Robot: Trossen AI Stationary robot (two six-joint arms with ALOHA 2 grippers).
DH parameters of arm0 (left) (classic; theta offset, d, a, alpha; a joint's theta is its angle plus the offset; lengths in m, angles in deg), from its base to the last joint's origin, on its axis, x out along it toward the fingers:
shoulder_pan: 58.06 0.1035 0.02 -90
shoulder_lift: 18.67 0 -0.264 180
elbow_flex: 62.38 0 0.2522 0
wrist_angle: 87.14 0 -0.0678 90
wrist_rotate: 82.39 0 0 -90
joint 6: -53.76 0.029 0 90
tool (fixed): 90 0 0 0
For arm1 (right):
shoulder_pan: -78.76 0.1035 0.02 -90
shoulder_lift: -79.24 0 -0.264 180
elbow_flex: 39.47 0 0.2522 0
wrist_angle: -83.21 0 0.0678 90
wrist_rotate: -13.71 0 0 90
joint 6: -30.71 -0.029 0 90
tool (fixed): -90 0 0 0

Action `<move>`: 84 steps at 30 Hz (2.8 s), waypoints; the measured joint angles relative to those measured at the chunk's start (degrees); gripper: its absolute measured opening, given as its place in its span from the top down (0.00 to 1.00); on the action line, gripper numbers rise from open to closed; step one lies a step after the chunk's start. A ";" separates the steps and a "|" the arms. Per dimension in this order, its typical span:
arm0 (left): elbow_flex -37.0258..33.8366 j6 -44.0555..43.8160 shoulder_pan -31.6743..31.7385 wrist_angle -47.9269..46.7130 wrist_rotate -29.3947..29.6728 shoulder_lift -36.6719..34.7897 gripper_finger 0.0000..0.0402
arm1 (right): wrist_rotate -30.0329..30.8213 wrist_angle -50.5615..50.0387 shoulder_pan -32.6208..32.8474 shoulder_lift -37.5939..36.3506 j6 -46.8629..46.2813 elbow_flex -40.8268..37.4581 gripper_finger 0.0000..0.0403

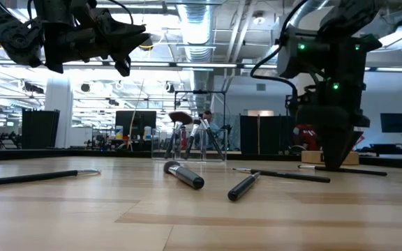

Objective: Pick & Place Makeup Supplies
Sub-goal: Put the makeup brush into the transparent organizer

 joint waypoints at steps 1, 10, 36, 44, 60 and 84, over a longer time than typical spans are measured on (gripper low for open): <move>0.00 0.00 0.00 0.00 0.00 0.00 0.81 | -0.18 0.02 -0.10 0.05 -0.24 0.00 0.83; 0.00 0.00 0.00 0.00 0.00 0.00 0.81 | -3.79 -0.46 -2.90 4.33 -0.87 0.81 0.92; -0.02 0.02 0.00 0.00 0.00 0.00 0.81 | 0.66 -1.63 -1.81 -3.10 1.41 1.29 0.97; -0.02 0.02 0.00 0.00 0.00 0.00 0.81 | 6.19 9.99 -0.90 -10.71 6.24 1.43 0.97; -0.02 0.04 0.00 0.02 0.00 0.02 0.81 | 15.79 65.86 -9.08 -0.62 36.20 1.76 0.97; -0.02 1.77 0.00 0.02 0.02 0.02 0.81 | 13.64 79.99 -18.83 12.35 38.62 3.13 0.97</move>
